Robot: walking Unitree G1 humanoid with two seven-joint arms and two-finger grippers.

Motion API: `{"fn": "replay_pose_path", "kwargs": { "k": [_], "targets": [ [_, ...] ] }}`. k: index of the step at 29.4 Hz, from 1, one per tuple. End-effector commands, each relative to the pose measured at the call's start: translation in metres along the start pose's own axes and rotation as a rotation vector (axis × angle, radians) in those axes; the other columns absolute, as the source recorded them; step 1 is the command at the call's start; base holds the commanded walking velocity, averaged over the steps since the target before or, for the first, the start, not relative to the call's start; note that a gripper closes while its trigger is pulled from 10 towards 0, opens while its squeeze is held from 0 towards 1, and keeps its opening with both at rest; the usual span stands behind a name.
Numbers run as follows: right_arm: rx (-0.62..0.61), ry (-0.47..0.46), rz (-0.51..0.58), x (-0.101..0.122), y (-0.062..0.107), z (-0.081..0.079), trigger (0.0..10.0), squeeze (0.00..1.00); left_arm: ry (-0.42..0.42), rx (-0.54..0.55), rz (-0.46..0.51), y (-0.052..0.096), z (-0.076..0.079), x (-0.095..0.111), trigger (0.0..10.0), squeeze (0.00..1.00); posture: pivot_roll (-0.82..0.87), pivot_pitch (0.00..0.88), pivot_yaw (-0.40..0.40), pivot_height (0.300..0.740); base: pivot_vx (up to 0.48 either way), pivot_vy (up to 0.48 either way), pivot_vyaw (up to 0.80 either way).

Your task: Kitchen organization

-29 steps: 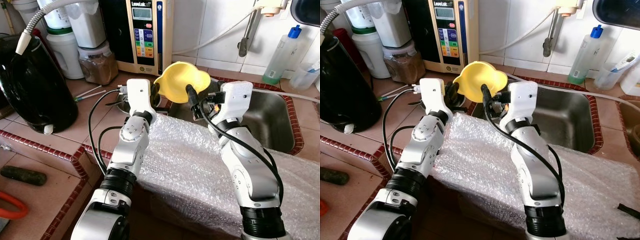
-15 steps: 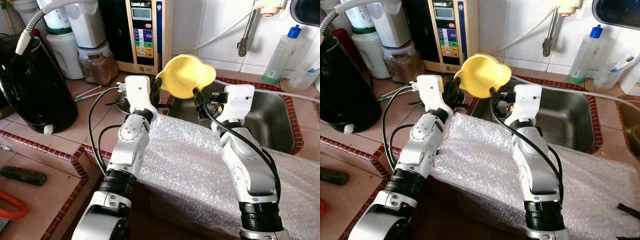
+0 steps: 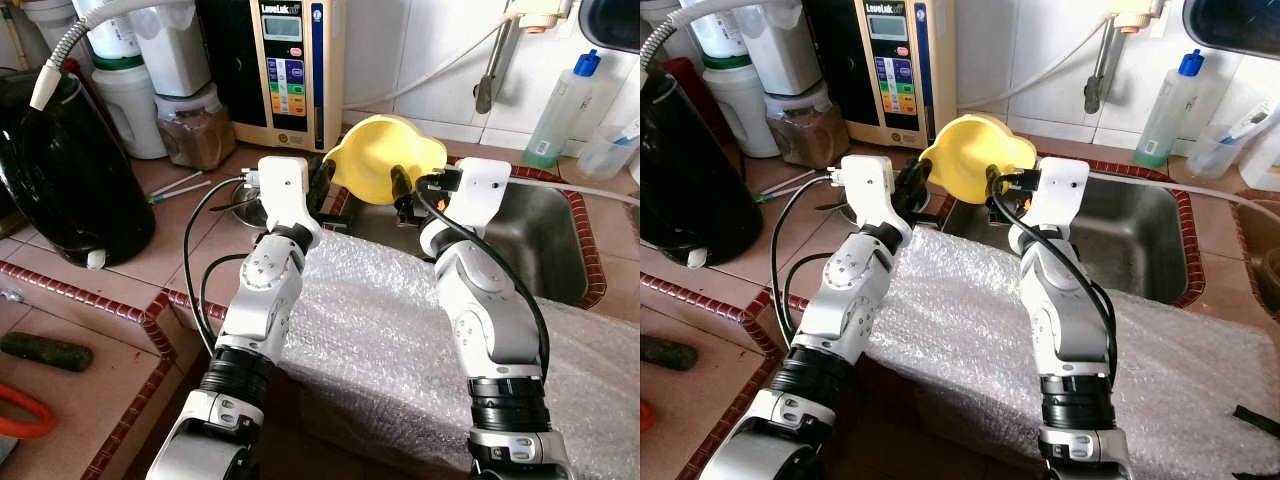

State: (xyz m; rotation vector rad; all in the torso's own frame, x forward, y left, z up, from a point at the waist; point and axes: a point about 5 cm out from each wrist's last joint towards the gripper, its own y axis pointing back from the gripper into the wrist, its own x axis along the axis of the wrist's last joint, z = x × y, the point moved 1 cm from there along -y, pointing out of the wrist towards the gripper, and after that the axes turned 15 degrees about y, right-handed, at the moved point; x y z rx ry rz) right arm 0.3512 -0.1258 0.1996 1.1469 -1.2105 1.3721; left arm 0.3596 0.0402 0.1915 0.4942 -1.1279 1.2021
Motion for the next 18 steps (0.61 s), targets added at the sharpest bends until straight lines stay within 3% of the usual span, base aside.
{"fn": "replay_pose_path", "kwargs": {
  "k": [1,11,18],
  "targets": [
    [-0.023,-0.021,-0.001,0.002,-0.004,0.003,0.0,0.0,0.048,-0.029,0.012,0.0,0.016,-0.002,0.0,0.0,-0.06,0.0,0.052,0.74,0.0,0.0,0.0],
    [-0.105,-0.116,-0.057,-0.006,-0.007,0.016,0.0,0.0,0.049,-0.033,0.006,0.0,0.016,-0.003,0.0,0.0,-0.06,0.0,0.052,0.74,0.0,0.0,0.0],
    [-0.116,-0.13,-0.066,-0.008,-0.007,0.018,0.0,0.0,0.049,-0.034,0.005,0.0,0.016,-0.003,0.0,0.0,-0.06,0.0,0.051,0.74,0.0,0.0,0.0]
  ]
}}
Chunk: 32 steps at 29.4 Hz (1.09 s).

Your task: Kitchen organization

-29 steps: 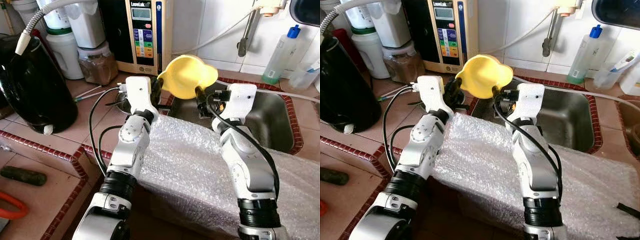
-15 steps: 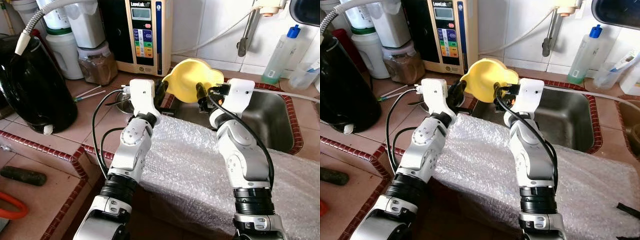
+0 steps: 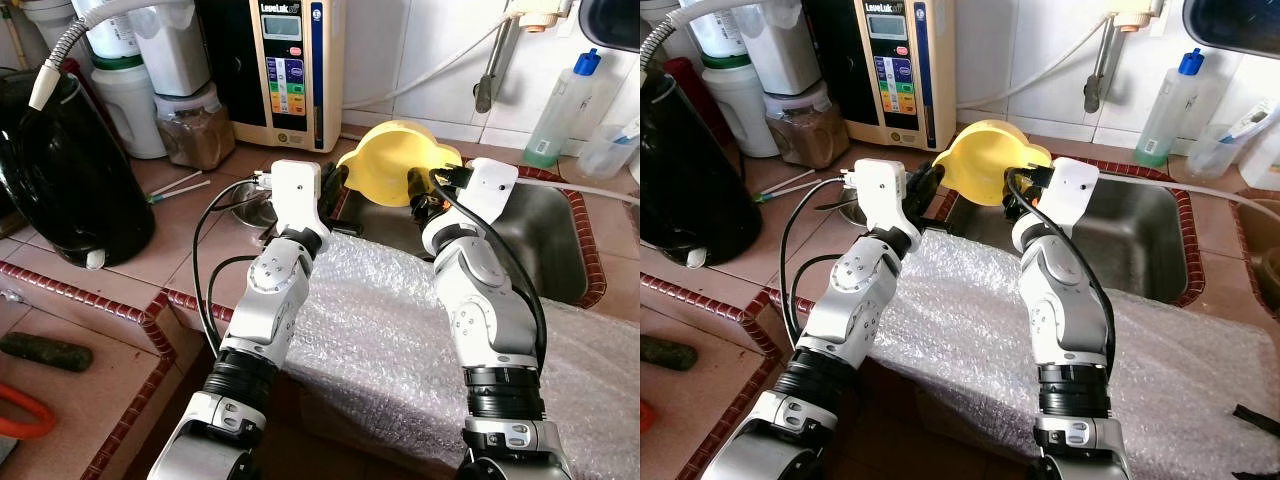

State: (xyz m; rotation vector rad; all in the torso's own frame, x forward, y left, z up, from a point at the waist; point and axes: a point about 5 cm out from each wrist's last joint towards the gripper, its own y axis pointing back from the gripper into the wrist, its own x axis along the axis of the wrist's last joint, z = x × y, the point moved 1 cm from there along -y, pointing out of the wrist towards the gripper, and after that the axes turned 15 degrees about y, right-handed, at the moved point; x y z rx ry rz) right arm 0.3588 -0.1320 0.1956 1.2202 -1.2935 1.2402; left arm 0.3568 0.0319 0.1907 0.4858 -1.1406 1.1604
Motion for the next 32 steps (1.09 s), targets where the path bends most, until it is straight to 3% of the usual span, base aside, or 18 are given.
{"fn": "replay_pose_path", "kwargs": {
  "k": [1,29,30,31,32],
  "targets": [
    [-0.057,-0.013,-0.018,-0.001,-0.002,0.012,0.0,0.0,0.054,-0.002,0.03,0.0,0.009,0.002,0.0,0.0,-0.06,0.0,0.05,0.74,0.0,0.0,0.0],
    [-0.096,-0.007,-0.026,-0.004,0.001,0.022,0.0,0.0,0.034,-0.012,0.008,-0.001,0.009,-0.001,0.0,0.0,-0.06,0.0,0.057,0.74,0.0,0.0,0.0],
    [-0.098,-0.007,-0.029,-0.005,0.001,0.022,0.0,0.0,0.03,-0.015,0.007,0.0,0.01,-0.001,3.3,0.0,-0.06,0.0,0.058,0.74,0.0,0.0,0.0],
    [-0.101,-0.007,-0.031,-0.005,0.001,0.023,0.0,0.0,0.031,-0.018,0.006,0.0,0.01,-0.001,4.4,0.0,-0.06,0.0,0.058,0.74,0.0,0.0,0.0],
    [-0.103,-0.006,-0.032,-0.006,0.001,0.023,0.0,0.0,0.033,-0.019,0.006,0.0,0.01,-0.001,4.4,0.0,-0.06,0.0,0.058,0.74,0.0,0.0,0.0]
  ]
}}
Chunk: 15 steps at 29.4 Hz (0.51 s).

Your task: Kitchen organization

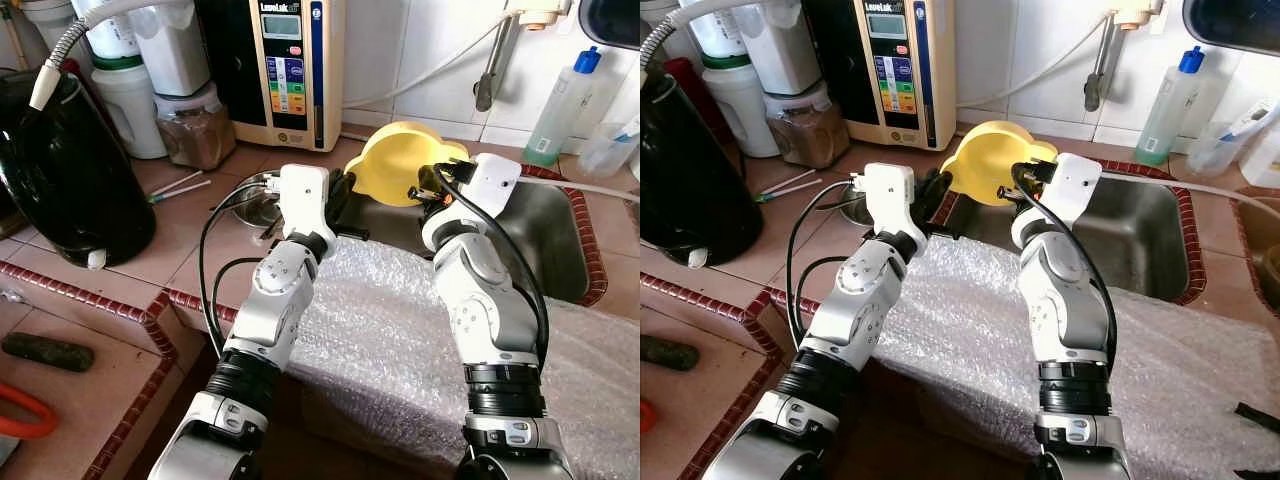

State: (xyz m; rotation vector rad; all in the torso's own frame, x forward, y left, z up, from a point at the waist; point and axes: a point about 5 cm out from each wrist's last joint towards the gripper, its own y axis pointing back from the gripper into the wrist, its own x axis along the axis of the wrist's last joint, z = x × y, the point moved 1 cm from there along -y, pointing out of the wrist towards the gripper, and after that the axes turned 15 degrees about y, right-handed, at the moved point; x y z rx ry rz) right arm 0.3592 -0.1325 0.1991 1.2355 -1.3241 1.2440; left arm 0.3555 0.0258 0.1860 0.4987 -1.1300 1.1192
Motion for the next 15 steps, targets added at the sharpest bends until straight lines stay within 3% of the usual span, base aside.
{"fn": "replay_pose_path", "kwargs": {
  "k": [1,2,3,5,6,9,15],
  "targets": [
    [-0.112,0.024,-0.049,-0.009,0.002,0.023,0.0,0.0,0.033,-0.011,0.047,0.0,0.008,0.006,4.5,0.0,-0.06,0.0,0.058,0.74,0.0,0.0,0.0],
    [-0.115,0.025,-0.049,-0.009,0.003,0.024,0.0,0.0,0.032,-0.012,0.047,0.0,0.008,0.006,4.5,0.0,-0.06,0.0,0.058,0.74,0.0,0.0,0.0],
    [-0.122,0.028,-0.05,-0.009,0.003,0.025,0.0,0.0,0.031,-0.013,0.041,0.0,0.009,0.004,10.0,0.0,-0.06,0.0,0.058,0.74,0.0,0.0,0.0],
    [-0.137,0.037,-0.051,-0.009,0.003,0.028,0.0,0.0,0.039,-0.023,0.009,0.001,0.011,-0.001,10.0,0.0,-0.07,0.0,0.054,0.74,0.0,0.0,0.0],
    [-0.14,0.042,-0.052,-0.009,0.003,0.029,0.0,0.0,0.044,-0.029,-0.002,0.001,0.011,-0.003,10.0,1.0,-0.07,0.0,0.053,0.74,0.0,0.0,0.0],
    [-0.15,0.056,-0.055,-0.01,0.002,0.032,0.0,0.0,0.086,-0.057,-0.046,0.002,0.014,-0.009,10.0,1.0,-0.06,0.0,0.05,0.74,0.0,0.0,0.0],
    [-0.18,0.087,-0.058,-0.01,0.002,0.039,0.0,0.0,0.083,-0.082,-0.109,0.005,0.017,-0.019,10.0,1.0,-0.06,0.0,0.048,0.74,0.0,0.0,0.0]
  ]
}}
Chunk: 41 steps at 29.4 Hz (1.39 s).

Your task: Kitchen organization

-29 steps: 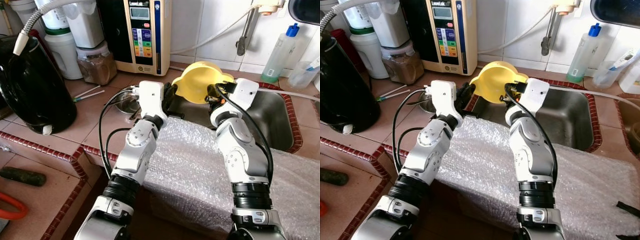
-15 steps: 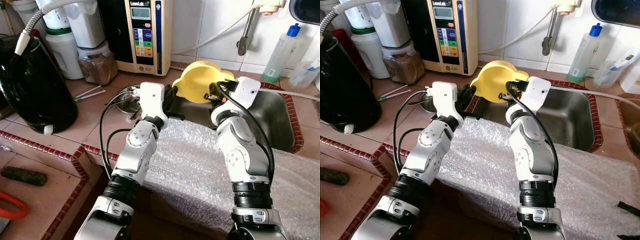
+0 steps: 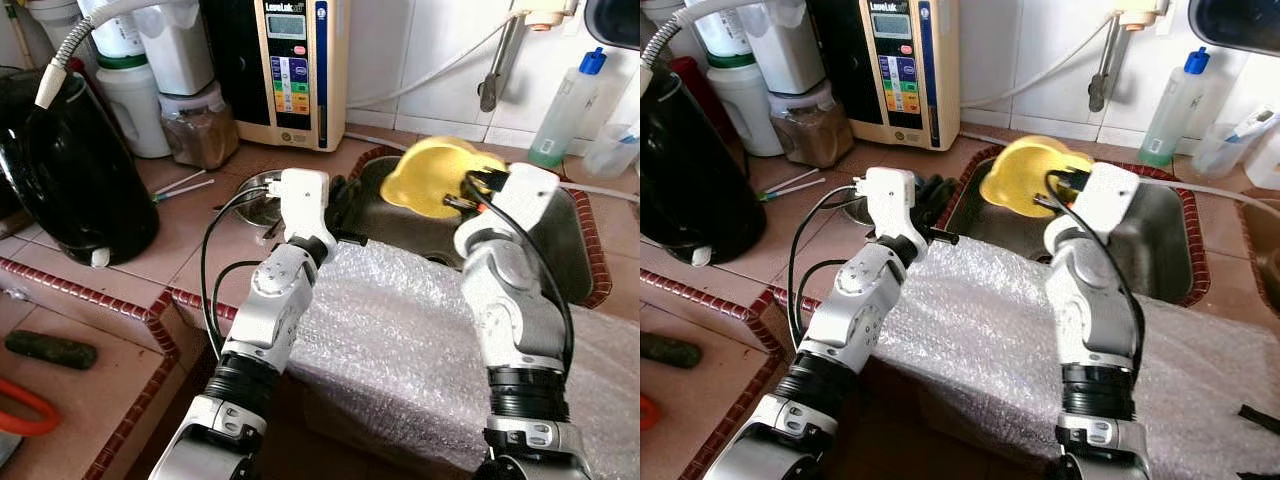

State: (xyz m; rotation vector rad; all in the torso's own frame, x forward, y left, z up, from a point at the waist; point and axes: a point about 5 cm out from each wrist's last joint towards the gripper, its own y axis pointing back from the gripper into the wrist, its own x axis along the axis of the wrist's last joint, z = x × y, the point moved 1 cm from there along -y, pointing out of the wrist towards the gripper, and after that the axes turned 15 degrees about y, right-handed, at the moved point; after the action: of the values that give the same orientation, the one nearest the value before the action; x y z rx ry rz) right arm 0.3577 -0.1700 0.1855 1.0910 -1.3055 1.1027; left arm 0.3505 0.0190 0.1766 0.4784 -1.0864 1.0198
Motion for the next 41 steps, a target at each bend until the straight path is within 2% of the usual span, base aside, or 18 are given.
{"fn": "replay_pose_path", "kwargs": {
  "k": [1,6,8,13,17,19,21,27,32,33,35,36,38,39,40,41],
  "targets": [
    [-0.017,0.028,0.001,0.0,-0.002,0.002,0.0,0.0,0.037,-0.046,-0.036,0.0,0.015,-0.01,10.0,1.0,-0.06,0.0,0.049,0.74,0.0,0.0,0.0],
    [-0.065,0.188,0.042,0.002,-0.008,0.015,0.0,0.0,0.006,-0.121,-0.12,0.002,0.021,-0.018,10.0,1.0,-0.06,0.0,0.048,0.74,0.0,0.0,0.0],
    [-0.093,0.265,0.05,0.001,-0.013,0.026,0.0,0.0,-0.006,-0.134,-0.159,0.003,0.019,-0.022,10.0,1.0,-0.06,0.0,0.045,0.74,0.0,0.0,0.0],
    [-0.105,0.35,0.031,-0.001,-0.022,0.039,0.0,0.0,-0.013,-0.114,-0.169,0.006,0.011,-0.02,10.0,1.0,-0.05,0.0,0.042,0.74,0.0,0.0,0.0],
    [-0.113,0.379,-0.002,-0.008,-0.026,0.045,0.0,0.0,-0.037,-0.111,-0.199,0.008,0.008,-0.023,10.0,1.0,-0.05,0.0,0.041,0.74,0.0,0.0,0.0],
    [-0.109,0.415,-0.053,-0.019,-0.028,0.048,0.0,0.0,-0.047,-0.113,-0.213,0.01,0.007,-0.024,10.0,1.0,-0.05,0.0,0.04,0.74,0.0,0.0,0.0],
    [-0.097,0.447,-0.162,-0.045,-0.027,0.056,0.0,0.0,-0.06,-0.11,-0.24,0.012,0.007,-0.028,10.0,1.0,-0.04,0.0,0.039,0.74,0.0,0.0,0.0],
    [-0.099,0.486,-0.176,-0.057,-0.024,0.062,0.0,0.0,-0.083,-0.111,-0.282,0.016,0.005,-0.033,10.0,1.0,-0.03,0.0,0.041,0.74,0.0,0.0,0.0],
    [-0.102,0.528,-0.184,-0.063,-0.025,0.067,0.0,0.0,-0.125,-0.103,-0.354,0.022,0.0,-0.043,10.0,1.0,-0.03,0.0,0.041,0.74,0.0,0.0,0.0],
    [-0.097,0.542,-0.198,-0.066,-0.024,0.068,0.0,0.0,-0.155,-0.104,-0.379,0.024,-0.001,-0.047,10.0,1.0,-0.03,0.0,0.042,0.74,0.0,0.0,0.0],
    [-0.09,0.544,-0.206,-0.068,-0.024,0.068,0.0,0.0,-0.16,-0.106,-0.382,0.024,0.0,-0.048,10.0,1.0,-0.03,0.0,0.042,0.74,0.0,0.0,0.0],
    [-0.07,0.541,-0.211,-0.07,-0.024,0.065,0.9,0.02,-0.153,-0.109,-0.382,0.024,0.002,-0.048,10.0,1.0,-0.03,0.0,0.043,0.74,0.0,0.0,0.0],
    [-0.066,0.539,-0.211,-0.071,-0.024,0.065,0.9,0.02,-0.152,-0.109,-0.381,0.024,0.002,-0.048,10.0,1.0,-0.03,0.0,0.043,0.74,0.0,0.0,0.0],
    [-0.067,0.531,-0.206,-0.071,-0.024,0.064,3.7,1.0,-0.152,-0.11,-0.38,0.024,0.003,-0.048,10.0,1.0,-0.03,0.0,0.043,0.74,0.0,0.0,0.0],
    [-0.067,0.531,-0.206,-0.071,-0.024,0.064,3.7,1.0,-0.152,-0.11,-0.38,0.024,0.003,-0.048,10.0,1.0,-0.03,0.0,0.043,0.74,0.0,0.0,0.0],
    [-0.066,0.531,-0.206,-0.071,-0.024,0.064,9.5,1.0,-0.154,-0.111,-0.379,0.024,0.003,-0.048,10.0,1.0,-0.03,0.0,0.043,0.74,0.0,0.0,0.0]
  ]
}}
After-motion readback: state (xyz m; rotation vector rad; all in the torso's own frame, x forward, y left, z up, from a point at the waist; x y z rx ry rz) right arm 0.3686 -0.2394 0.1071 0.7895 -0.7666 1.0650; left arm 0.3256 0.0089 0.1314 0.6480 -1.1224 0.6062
